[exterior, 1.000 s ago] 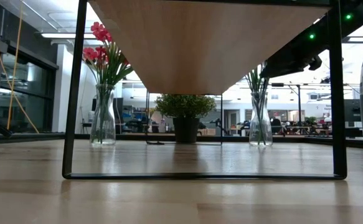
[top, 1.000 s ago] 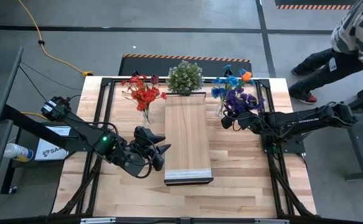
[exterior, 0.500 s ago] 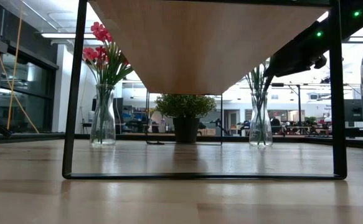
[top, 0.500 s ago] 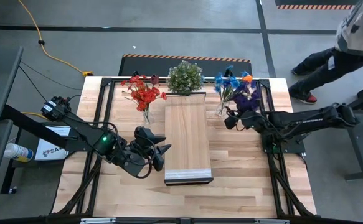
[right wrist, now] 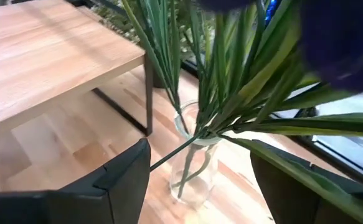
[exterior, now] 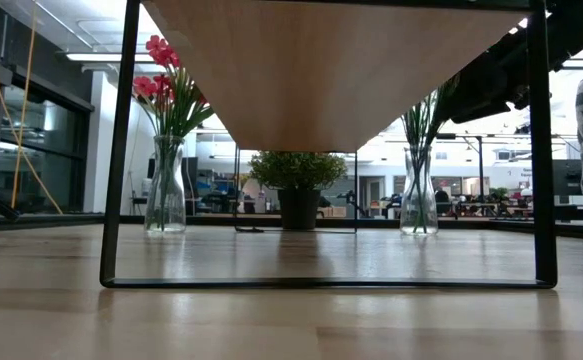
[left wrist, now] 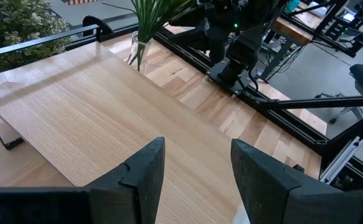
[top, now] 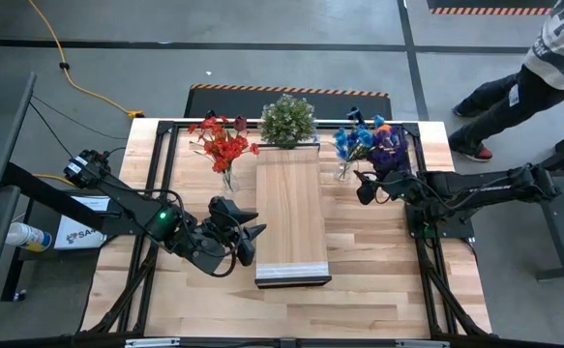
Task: Pick and place flowers into a vace then onto a shelf
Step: Put the violet flowers into the right transparent vase
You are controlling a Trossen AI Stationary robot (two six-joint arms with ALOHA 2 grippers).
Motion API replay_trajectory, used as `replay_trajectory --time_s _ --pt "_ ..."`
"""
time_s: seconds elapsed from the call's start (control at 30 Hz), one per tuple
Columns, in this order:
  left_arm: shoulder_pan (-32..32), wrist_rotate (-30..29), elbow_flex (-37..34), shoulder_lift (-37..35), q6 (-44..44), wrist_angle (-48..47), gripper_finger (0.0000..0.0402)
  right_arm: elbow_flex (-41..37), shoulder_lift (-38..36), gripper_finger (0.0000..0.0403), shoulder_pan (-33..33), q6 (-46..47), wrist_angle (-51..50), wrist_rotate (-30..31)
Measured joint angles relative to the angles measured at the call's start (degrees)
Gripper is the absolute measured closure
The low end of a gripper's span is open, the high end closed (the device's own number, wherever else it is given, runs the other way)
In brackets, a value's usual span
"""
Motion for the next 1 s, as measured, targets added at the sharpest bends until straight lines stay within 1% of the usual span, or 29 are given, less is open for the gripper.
replay_trajectory --time_s 0.1,0.33,0.47,0.7,0.87,1.0 --pt "0.0 0.0 0.0 0.0 0.0 0.0 0.0186 0.0 0.0 0.0139 0.0 0.0 -0.1 -1.4" --pt "0.0 -0.1 0.0 0.0 0.0 0.1 0.0186 0.0 0.0 0.0138 0.0 0.0 1.8 0.5" --pt "0.0 -0.2 0.0 0.0 0.0 0.1 0.0186 0.0 0.0 0.0137 0.0 -0.8 2.8 0.3" --pt "0.0 -0.2 0.0 0.0 0.0 0.1 0.0186 0.0 0.0 0.0136 0.0 -0.9 1.6 -1.1" --pt "0.0 -0.2 0.0 0.0 0.3 0.1 0.0186 0.0 0.0 0.0136 -0.2 -0.7 1.4 1.9" --pt "0.0 -0.2 0.0 0.0 1.1 0.1 0.0186 0.0 0.0 0.0136 -1.6 -0.5 1.4 1.3"
